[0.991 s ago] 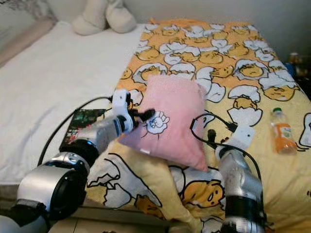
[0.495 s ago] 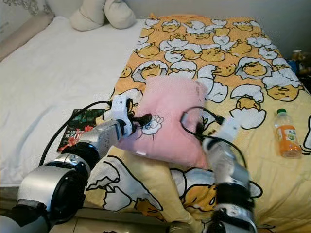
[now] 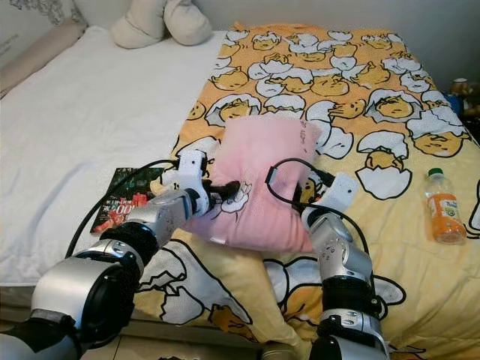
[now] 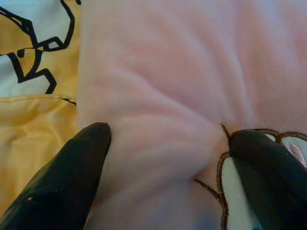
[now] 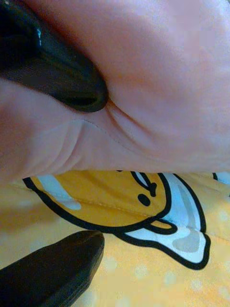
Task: Clean up the room
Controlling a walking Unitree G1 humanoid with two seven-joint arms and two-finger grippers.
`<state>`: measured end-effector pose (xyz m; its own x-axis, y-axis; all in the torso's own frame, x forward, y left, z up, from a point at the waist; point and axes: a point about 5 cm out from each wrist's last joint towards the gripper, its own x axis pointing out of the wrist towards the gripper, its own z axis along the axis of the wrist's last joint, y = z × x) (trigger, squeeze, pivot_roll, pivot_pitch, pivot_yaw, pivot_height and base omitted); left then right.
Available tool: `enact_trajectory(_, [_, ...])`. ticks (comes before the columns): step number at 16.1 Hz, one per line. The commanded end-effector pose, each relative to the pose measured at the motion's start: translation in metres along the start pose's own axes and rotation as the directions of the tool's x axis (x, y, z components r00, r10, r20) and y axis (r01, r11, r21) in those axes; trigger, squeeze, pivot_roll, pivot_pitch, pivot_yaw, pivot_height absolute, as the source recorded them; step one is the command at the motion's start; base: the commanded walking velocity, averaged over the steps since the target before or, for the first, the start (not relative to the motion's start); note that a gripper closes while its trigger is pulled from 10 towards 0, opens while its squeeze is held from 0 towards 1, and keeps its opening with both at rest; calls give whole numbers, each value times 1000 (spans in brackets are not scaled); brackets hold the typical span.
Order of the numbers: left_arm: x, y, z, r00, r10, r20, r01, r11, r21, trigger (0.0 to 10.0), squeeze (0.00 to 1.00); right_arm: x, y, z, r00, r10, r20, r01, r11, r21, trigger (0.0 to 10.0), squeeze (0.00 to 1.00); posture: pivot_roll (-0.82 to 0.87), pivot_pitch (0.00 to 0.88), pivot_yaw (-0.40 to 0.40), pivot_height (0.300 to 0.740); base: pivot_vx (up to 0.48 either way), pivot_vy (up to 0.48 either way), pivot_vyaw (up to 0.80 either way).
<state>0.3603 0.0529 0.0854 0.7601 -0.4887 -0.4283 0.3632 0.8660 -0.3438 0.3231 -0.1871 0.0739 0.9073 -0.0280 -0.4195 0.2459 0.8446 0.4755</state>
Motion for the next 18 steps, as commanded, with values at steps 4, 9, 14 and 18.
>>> enact_trajectory(4, [-1, 2, -13, 999, -8, -42, 8, 1000, 18, 10000, 0, -26, -26, 28, 963, -108, 247, 195, 912, -362, 10000, 0, -234, 0, 72, 740, 0, 0, 0])
enact_trajectory(9, [-1, 3, -16, 999, -6, -44, 7, 1000, 12, 10000, 0, -53, 2, 26, 917, 94, 388, 48, 939, -341, 10000, 0, -245, 0, 76, 740, 0, 0, 0])
enact_trajectory(14, [-1, 1, -14, 999, -10, -38, 11, 1000, 10, 10000, 0, -19, -15, -4, 990, 1, 143, 6, 999, -49, 10000, 0, -238, 0, 84, 740, 0, 0, 0])
enact_trajectory(18, [-1, 1, -12, 1000, -17, -19, 16, 999, -47, 10000, 0, -9, -25, -11, 998, -3, 57, 3, 1000, -3, 10000, 0, -235, 0, 82, 740, 0, 0, 0])
